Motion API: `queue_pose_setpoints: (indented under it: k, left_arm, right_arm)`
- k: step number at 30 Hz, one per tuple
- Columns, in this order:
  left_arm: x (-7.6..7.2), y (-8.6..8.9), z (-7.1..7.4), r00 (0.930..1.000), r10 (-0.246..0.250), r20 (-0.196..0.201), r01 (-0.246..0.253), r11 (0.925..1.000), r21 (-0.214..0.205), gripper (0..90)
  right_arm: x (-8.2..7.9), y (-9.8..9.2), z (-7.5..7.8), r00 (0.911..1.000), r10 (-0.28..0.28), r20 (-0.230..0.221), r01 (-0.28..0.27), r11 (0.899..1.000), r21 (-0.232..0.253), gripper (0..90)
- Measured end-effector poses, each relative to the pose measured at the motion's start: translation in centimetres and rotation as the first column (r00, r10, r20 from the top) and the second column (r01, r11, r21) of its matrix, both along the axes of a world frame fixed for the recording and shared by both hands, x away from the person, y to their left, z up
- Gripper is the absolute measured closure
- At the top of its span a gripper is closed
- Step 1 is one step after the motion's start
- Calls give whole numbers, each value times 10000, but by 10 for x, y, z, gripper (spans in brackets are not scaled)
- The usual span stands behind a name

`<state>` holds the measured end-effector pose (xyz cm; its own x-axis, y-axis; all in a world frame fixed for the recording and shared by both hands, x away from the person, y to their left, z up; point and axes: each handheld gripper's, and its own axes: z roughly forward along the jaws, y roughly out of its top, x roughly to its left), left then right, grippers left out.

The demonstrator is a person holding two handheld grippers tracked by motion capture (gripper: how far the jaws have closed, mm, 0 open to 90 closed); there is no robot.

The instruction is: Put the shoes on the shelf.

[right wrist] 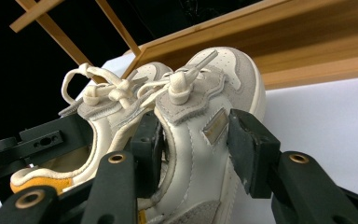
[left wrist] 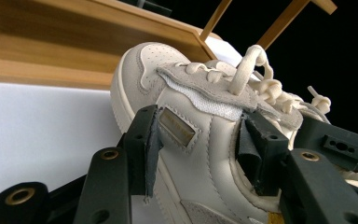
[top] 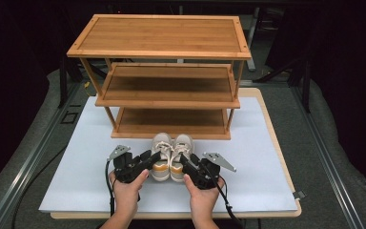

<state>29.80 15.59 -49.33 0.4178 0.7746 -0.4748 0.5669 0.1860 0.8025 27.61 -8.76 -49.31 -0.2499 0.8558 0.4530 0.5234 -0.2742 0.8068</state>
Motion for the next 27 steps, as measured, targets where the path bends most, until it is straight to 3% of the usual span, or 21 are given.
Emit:
queue_pose_setpoints:
  k: [1, 2, 8, 10, 19, 22, 23, 25, 27]
  left_arm:
    - [0, 0, 2, 10000, 12, 15, -12, 10000, 4, 522]
    - [0, 1, 3, 10000, -6, 43, 5, 10000, 5, 522]
    - [0, 2, 13, 10000, -28, 91, 29, 9999, -102, 522]
    - [0, 2, 16, 9999, -28, 104, 30, 9999, -118, 521]
    - [0, 2, 26, 9998, 3, 202, -3, 10000, 7, 521]
    - [0, 3, 29, 9997, -20, 254, 20, 10000, 6, 522]
    - [0, 3, 30, 9997, -22, 258, 22, 10000, -11, 521]
    - [0, 3, 32, 9996, -56, 277, 58, 10000, -69, 522]
    - [1, 2, 36, 9995, -62, 320, 65, 9999, -118, 521]
  right_arm:
    - [0, -1, 2, 9997, 220, -65, -219, 9997, 55, 560]
    - [1, 1, 2, 9998, 58, 186, -62, 9998, 180, 559]
    - [0, 0, 13, 10000, 80, 45, -80, 10000, 43, 559]
    - [1, 1, 15, 9995, 80, 294, -87, 9997, 245, 559]
    - [1, 0, 24, 9995, 138, 268, -144, 9996, 249, 558]
    - [0, 1, 27, 9999, 22, 129, -23, 10000, 47, 558]
    - [1, 0, 29, 9995, 115, 298, -122, 9996, 243, 558]
    - [1, -1, 31, 9996, 205, 215, -209, 9996, 205, 557]
    - [2, -1, 34, 9988, 101, 471, -113, 9996, 271, 558]
